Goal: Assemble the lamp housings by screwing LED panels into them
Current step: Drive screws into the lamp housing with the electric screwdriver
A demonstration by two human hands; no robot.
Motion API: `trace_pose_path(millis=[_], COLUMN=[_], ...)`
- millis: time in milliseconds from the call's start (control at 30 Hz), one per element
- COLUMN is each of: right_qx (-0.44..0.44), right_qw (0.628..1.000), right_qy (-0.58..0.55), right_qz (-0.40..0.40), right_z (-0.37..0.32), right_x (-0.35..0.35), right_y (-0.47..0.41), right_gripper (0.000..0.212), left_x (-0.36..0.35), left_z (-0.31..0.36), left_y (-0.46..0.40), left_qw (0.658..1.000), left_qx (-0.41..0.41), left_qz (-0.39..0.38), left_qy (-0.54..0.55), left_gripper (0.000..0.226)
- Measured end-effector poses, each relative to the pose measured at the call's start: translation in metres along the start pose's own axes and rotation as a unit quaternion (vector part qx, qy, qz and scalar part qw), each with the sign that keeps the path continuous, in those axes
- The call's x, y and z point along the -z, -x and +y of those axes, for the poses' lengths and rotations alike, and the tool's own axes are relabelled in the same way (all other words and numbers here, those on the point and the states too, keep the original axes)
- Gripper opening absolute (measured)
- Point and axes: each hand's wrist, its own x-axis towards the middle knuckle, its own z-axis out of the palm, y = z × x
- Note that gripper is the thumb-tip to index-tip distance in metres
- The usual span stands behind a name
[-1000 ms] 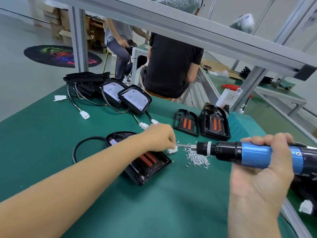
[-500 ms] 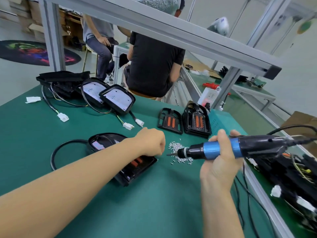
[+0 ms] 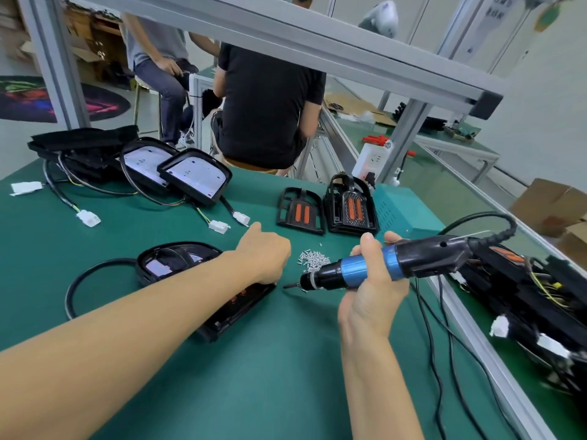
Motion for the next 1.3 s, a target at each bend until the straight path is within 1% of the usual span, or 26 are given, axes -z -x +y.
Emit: trace_pose_path(millis=[67, 167, 233, 300, 367, 400, 467, 500, 533, 600, 633, 667, 733, 767, 800, 867, 900, 933, 1000, 1067, 1200, 1300], right_qx=[0.006, 0.012, 0.008, -0.026, -0.068, -0.082, -0.097, -0.102, -0.105, -0.106, -0.105, -0.103, -0.092, -0.081, -0.068, -0.045, -0.037, -0.031, -0.02, -0.016, -0.009, -0.01], right_qw=[1.0, 0.999, 0.998, 0.99, 0.973, 0.965, 0.96, 0.961, 0.962, 0.963, 0.964, 0.964, 0.965, 0.965, 0.965, 0.965, 0.964, 0.963, 0.961, 0.96, 0.958, 0.958], right_qy=[-0.012, -0.033, -0.059, -0.122, -0.193, -0.213, -0.218, -0.21, -0.198, -0.175, -0.163, -0.149, -0.12, -0.106, -0.093, -0.069, -0.059, -0.051, -0.033, -0.021, -0.008, -0.003], right_qz=[-0.003, -0.013, -0.032, -0.065, -0.109, -0.126, -0.144, -0.149, -0.156, -0.175, -0.185, -0.192, -0.212, -0.225, -0.236, -0.25, -0.258, -0.265, -0.274, -0.28, -0.285, -0.288], right_z=[0.004, 0.0, -0.008, -0.02, -0.032, -0.036, -0.04, -0.04, -0.039, -0.036, -0.034, -0.033, -0.029, -0.027, -0.026, -0.025, -0.025, -0.025, -0.025, -0.024, -0.023, -0.022], right_x=[-0.002, -0.003, -0.003, -0.005, -0.008, -0.011, -0.016, -0.018, -0.021, -0.024, -0.026, -0.027, -0.028, -0.029, -0.03, -0.033, -0.034, -0.036, -0.038, -0.039, -0.04, -0.042], right_y=[0.002, 0.004, 0.005, 0.009, 0.015, 0.019, 0.027, 0.032, 0.036, 0.043, 0.046, 0.049, 0.054, 0.056, 0.058, 0.061, 0.063, 0.063, 0.065, 0.067, 0.07, 0.072], right_gripper=[0.03, 0.029, 0.026, 0.026, 0.027, 0.03, 0.037, 0.039, 0.04, 0.039, 0.04, 0.04, 0.031, 0.026, 0.023, 0.023, 0.024, 0.025, 0.027, 0.029, 0.03, 0.029], left_x=[0.0, 0.015, 0.026, 0.03, 0.025, 0.018, 0.001, -0.007, -0.016, -0.032, -0.038, -0.044, -0.05, -0.05, -0.05, -0.048, -0.047, -0.048, -0.049, -0.052, -0.059, -0.062], left_z=[-0.003, -0.012, -0.025, -0.041, -0.056, -0.063, -0.072, -0.074, -0.074, -0.069, -0.066, -0.064, -0.061, -0.06, -0.06, -0.059, -0.058, -0.056, -0.052, -0.048, -0.041, -0.035], left_y=[0.003, 0.013, 0.029, 0.055, 0.087, 0.102, 0.129, 0.14, 0.15, 0.164, 0.167, 0.168, 0.165, 0.161, 0.154, 0.142, 0.137, 0.132, 0.125, 0.121, 0.12, 0.122], left_qw=[0.999, 0.989, 0.974, 0.948, 0.902, 0.877, 0.82, 0.783, 0.738, 0.64, 0.598, 0.568, 0.53, 0.517, 0.505, 0.489, 0.488, 0.492, 0.503, 0.512, 0.54, 0.557], left_qx=[0.009, 0.01, 0.027, 0.061, 0.121, 0.161, 0.246, 0.286, 0.321, 0.361, 0.368, 0.367, 0.359, 0.357, 0.355, 0.352, 0.351, 0.348, 0.348, 0.354, 0.359, 0.354], left_qz=[0.004, 0.033, 0.091, 0.163, 0.241, 0.275, 0.32, 0.333, 0.338, 0.312, 0.287, 0.26, 0.22, 0.209, 0.203, 0.195, 0.193, 0.194, 0.221, 0.257, 0.308, 0.326], left_qy=[0.035, 0.141, 0.205, 0.266, 0.336, 0.361, 0.406, 0.441, 0.488, 0.602, 0.651, 0.689, 0.736, 0.749, 0.76, 0.773, 0.775, 0.774, 0.76, 0.739, 0.696, 0.677], left_gripper=[0.032, 0.017, 0.017, 0.013, 0.011, 0.014, 0.031, 0.04, 0.046, 0.053, 0.058, 0.065, 0.085, 0.093, 0.095, 0.092, 0.088, 0.077, 0.047, 0.031, 0.014, 0.012])
